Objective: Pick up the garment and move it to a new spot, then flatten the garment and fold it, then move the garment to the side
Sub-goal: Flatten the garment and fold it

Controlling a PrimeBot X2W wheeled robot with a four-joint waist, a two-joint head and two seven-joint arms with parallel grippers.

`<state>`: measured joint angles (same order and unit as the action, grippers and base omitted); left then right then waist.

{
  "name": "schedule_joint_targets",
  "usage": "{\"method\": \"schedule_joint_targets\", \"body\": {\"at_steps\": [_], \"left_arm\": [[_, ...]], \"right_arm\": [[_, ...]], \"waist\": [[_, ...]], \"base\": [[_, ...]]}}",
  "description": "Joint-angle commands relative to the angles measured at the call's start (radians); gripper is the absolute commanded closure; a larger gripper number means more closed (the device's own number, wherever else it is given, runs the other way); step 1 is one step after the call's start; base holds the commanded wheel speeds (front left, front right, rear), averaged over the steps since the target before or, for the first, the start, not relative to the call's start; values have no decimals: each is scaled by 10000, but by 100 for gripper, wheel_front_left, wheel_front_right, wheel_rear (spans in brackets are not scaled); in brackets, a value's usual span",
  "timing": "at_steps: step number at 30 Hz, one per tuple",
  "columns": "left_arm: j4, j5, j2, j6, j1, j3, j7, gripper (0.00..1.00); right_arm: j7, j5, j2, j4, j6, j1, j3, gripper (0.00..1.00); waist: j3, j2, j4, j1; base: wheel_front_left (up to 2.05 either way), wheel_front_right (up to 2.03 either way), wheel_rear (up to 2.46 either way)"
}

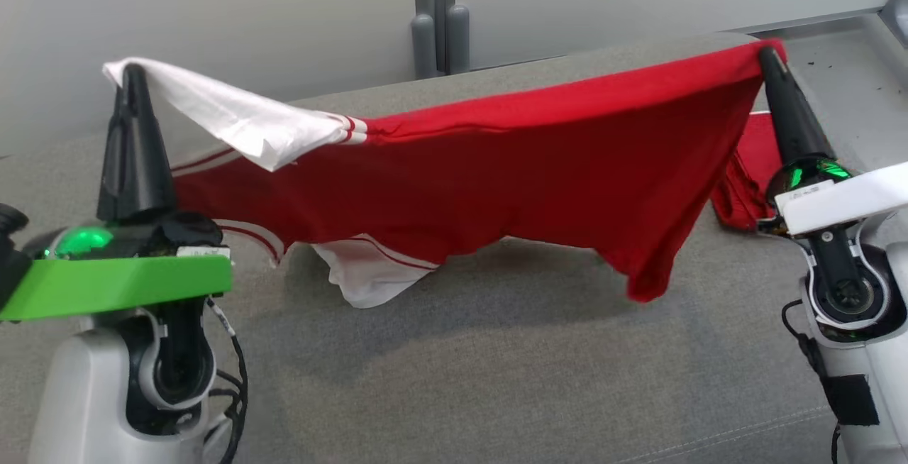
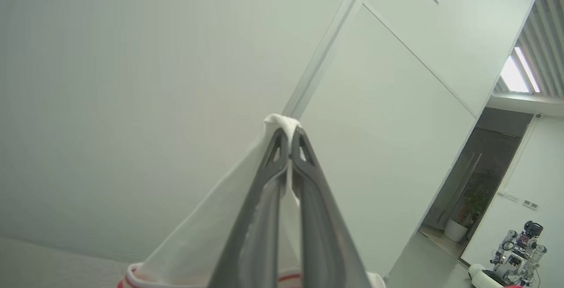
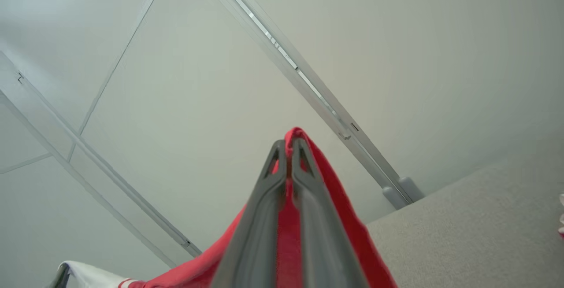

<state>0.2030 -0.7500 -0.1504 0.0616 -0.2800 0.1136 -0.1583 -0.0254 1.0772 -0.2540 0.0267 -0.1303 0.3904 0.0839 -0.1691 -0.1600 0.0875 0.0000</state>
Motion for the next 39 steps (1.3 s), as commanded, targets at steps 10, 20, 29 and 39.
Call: {"method": "schedule_joint_targets", "body": {"at_steps": [10,20,29,39], "left_arm": [[2412,150,-796,397,-1442,-134,1162,100],[3262,154,-1158,698,-2702,109,2365,100],[340,-115,-1402,516,-4510,82,2932,100],[-4984,1398,-1586,272,-9764,171,1226,100]], "right_arm": [[1401,-675,646,-2614,-5,208,-1517,100],[3061,-1550,1591,-4088,-6,515,-2573,100],[3840,-2618,1957,-1724,-6,2584,-2630,100],[1393,-4758,2023,3501,-5,8206,-2798,100]], "waist": [[501,0,222,0],[407,0,204,0],[-652,0,97,0],[-2607,0,-230,0]], "base": [[0,0,0],[0,0,0],[0,0,0],[0,0,0]]}}
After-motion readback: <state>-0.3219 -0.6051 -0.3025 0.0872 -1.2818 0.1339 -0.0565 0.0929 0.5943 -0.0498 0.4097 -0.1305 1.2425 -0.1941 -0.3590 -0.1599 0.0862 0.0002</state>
